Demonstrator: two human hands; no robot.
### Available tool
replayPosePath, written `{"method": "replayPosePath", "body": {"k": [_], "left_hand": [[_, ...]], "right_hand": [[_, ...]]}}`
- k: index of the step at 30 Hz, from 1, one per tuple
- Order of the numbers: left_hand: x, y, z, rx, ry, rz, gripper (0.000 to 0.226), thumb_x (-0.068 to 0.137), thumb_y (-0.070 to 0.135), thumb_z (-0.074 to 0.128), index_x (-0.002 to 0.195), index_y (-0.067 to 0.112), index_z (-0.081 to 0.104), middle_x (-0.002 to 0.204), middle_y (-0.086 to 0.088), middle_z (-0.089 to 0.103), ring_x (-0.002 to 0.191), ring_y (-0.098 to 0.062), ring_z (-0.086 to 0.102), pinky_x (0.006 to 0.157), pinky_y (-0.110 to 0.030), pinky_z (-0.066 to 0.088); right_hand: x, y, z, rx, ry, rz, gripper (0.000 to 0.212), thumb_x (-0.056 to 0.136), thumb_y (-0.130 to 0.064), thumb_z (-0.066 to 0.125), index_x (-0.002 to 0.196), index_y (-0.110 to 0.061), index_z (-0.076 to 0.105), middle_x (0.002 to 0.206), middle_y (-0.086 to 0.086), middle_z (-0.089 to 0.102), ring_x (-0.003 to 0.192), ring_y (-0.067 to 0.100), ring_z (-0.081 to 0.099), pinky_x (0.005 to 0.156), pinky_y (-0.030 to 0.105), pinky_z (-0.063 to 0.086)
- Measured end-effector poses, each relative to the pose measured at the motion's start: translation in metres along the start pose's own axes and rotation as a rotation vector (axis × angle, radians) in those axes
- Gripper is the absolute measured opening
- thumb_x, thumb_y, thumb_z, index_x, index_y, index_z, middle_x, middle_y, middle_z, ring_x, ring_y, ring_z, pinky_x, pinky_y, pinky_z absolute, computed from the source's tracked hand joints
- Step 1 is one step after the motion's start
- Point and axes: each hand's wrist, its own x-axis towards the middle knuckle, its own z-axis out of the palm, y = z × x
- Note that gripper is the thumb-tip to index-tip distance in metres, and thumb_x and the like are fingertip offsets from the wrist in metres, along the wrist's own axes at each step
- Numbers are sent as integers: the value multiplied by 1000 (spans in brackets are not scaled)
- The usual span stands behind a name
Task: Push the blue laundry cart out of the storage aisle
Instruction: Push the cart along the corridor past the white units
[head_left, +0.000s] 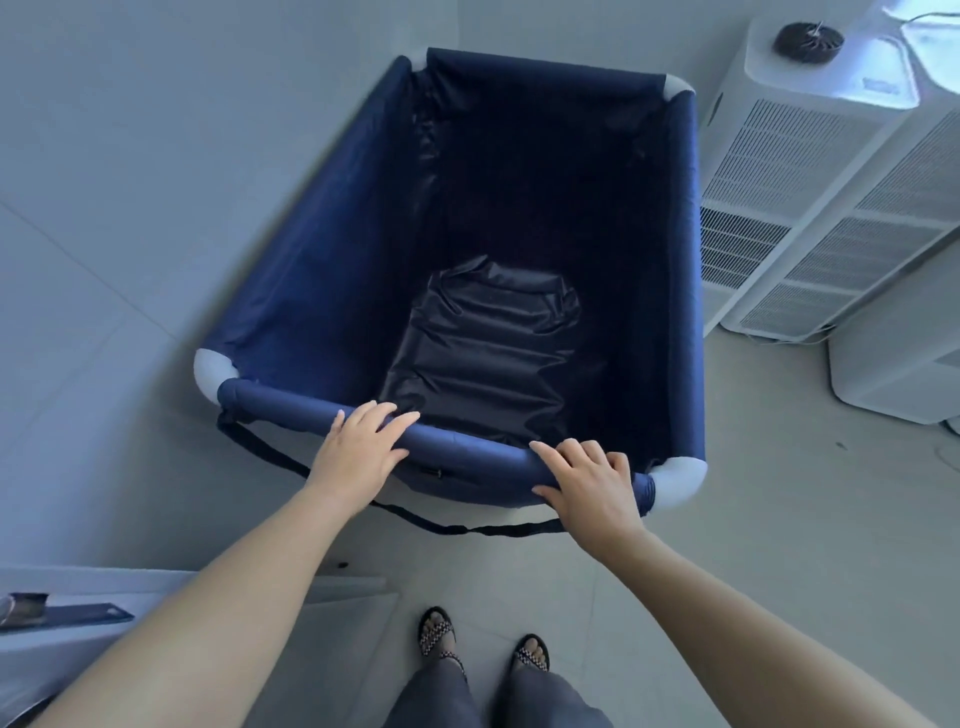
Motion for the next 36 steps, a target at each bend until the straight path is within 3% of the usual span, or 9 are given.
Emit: {"method": "replayPosePath", "body": {"k": [5,12,15,19,24,29,36], "left_hand": [[11,-12,-5,-75,-85,-119,49,96,34,48,143,37,34,148,-5,37,141,-37,18,114,-47,25],[43,-14,-10,-21,-86,-73,45,97,38,46,141,35,36,135,-2,47,136,-35,27,110,-45,31],[60,-14,-15,7,-39,-36,43,94,42,48,136,34,40,122,-1,54,119,-28,41,92,-33,45],[78,-14,-19,29,-33,-33,40,95,42,47,134,33,40,119,0,53,110,-24,42,76,-29,47],[102,-14,-26,62,-76,-2,39,98,39,42,135,31,37,118,0,52,106,-23,40,85,-30,48],[128,-11,-35,81,-96,-9,36,97,38,44,132,28,41,111,-2,54,101,-22,41,80,-30,48],[162,-8,-45,128,-92,-7,39,97,39,44,134,27,40,113,-3,56,100,-23,44,82,-30,47]], "right_hand": [[3,-7,1,-34,21,62,47,89,-40,57,134,-36,45,107,1,60,97,27,53,76,40,39],[27,1,-1,-28,9,141,48,94,-42,46,141,-40,33,118,-2,54,109,24,46,86,36,35],[40,9,-1,5,19,175,48,96,-41,42,142,-43,28,122,-6,50,112,21,42,93,34,28],[60,21,-6,99,-25,165,45,96,-40,39,139,-45,28,118,-7,47,109,18,42,95,34,23],[79,32,-10,47,-21,146,44,97,-45,36,139,-46,25,117,-6,48,105,20,43,92,36,29],[104,49,-18,17,-38,86,45,96,-48,37,139,-47,23,117,-6,49,102,20,45,84,36,33],[137,64,-30,72,-89,97,43,96,-45,39,136,-48,23,116,-5,48,104,22,43,88,39,31]]}}
